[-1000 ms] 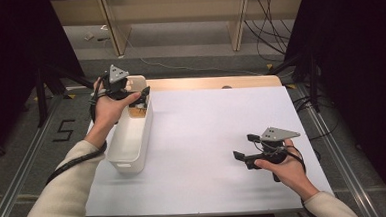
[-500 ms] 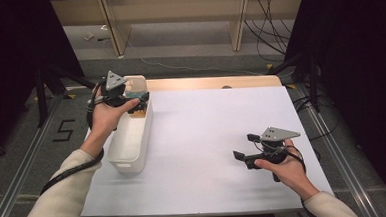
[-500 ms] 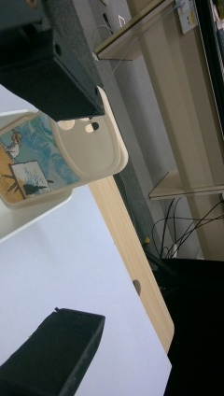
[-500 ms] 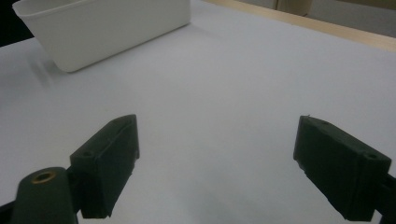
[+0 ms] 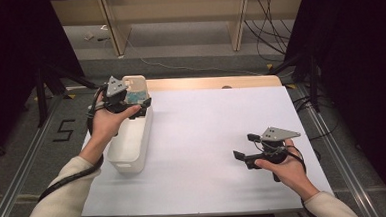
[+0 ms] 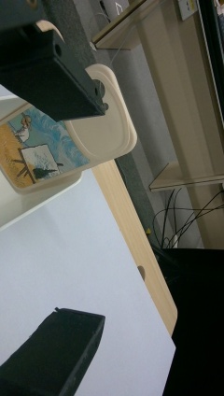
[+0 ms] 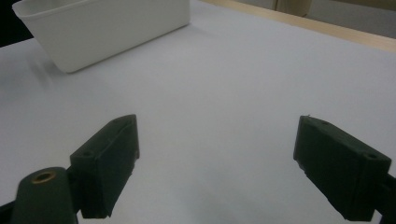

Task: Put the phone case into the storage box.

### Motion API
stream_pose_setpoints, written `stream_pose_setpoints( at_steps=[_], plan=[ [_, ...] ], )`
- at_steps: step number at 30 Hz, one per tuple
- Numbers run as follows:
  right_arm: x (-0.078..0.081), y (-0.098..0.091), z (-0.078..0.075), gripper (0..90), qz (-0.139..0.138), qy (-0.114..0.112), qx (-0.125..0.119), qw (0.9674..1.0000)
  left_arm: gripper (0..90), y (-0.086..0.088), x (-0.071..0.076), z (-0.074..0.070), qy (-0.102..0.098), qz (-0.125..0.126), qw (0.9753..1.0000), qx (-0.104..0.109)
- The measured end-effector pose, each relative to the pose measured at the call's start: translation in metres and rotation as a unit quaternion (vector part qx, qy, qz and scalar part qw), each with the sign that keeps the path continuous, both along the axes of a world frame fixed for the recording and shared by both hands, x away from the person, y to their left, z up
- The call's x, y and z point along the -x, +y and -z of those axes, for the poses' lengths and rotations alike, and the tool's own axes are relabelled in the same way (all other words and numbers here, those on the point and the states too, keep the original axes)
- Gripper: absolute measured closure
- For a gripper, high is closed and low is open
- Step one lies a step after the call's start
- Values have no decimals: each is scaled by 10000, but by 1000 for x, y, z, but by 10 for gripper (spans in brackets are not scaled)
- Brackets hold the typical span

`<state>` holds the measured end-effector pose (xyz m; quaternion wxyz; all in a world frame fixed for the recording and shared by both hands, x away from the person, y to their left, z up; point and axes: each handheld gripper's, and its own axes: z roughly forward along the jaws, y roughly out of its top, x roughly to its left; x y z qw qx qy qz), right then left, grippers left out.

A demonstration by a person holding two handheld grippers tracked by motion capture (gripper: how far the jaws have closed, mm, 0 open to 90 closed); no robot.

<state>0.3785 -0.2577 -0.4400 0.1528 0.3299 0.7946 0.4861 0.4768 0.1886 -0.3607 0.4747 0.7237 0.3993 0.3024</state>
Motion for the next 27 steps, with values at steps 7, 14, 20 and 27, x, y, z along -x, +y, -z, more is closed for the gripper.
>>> stream_pose_setpoints(
  at_steps=[7,14,20,27],
  plan=[
    [0,0,0,152,10,4,-2,10000,18,1,6,2,-12,44,10000,22],
    [0,0,0,152,0,-1,3,10000,19,0,14,5,-9,110,9999,32],
    [0,0,0,152,6,-1,-5,10000,19,0,19,8,5,151,9999,36],
    [0,0,0,152,5,-7,-10,10000,19,2,26,12,7,176,9998,69]
  ],
)
